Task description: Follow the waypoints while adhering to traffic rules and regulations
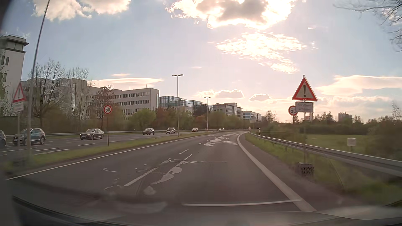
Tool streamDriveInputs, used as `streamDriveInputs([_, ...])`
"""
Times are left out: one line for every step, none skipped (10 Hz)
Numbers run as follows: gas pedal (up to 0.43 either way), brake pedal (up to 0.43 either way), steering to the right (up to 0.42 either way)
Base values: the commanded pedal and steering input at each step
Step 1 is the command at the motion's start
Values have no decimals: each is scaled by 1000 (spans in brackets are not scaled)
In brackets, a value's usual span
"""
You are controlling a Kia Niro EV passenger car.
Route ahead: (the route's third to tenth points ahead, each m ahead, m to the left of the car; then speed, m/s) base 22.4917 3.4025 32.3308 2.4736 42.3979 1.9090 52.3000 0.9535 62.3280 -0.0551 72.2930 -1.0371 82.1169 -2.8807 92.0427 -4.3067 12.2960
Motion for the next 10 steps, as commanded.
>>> streamDriveInputs([0, 0, 9])
streamDriveInputs([8, 0, 8])
streamDriveInputs([8, 0, 8])
streamDriveInputs([8, 0, 7])
streamDriveInputs([8, 0, 7])
streamDriveInputs([8, 0, 7])
streamDriveInputs([8, 0, 7])
streamDriveInputs([8, 0, 7])
streamDriveInputs([8, 0, 7])
streamDriveInputs([8, 0, 7])
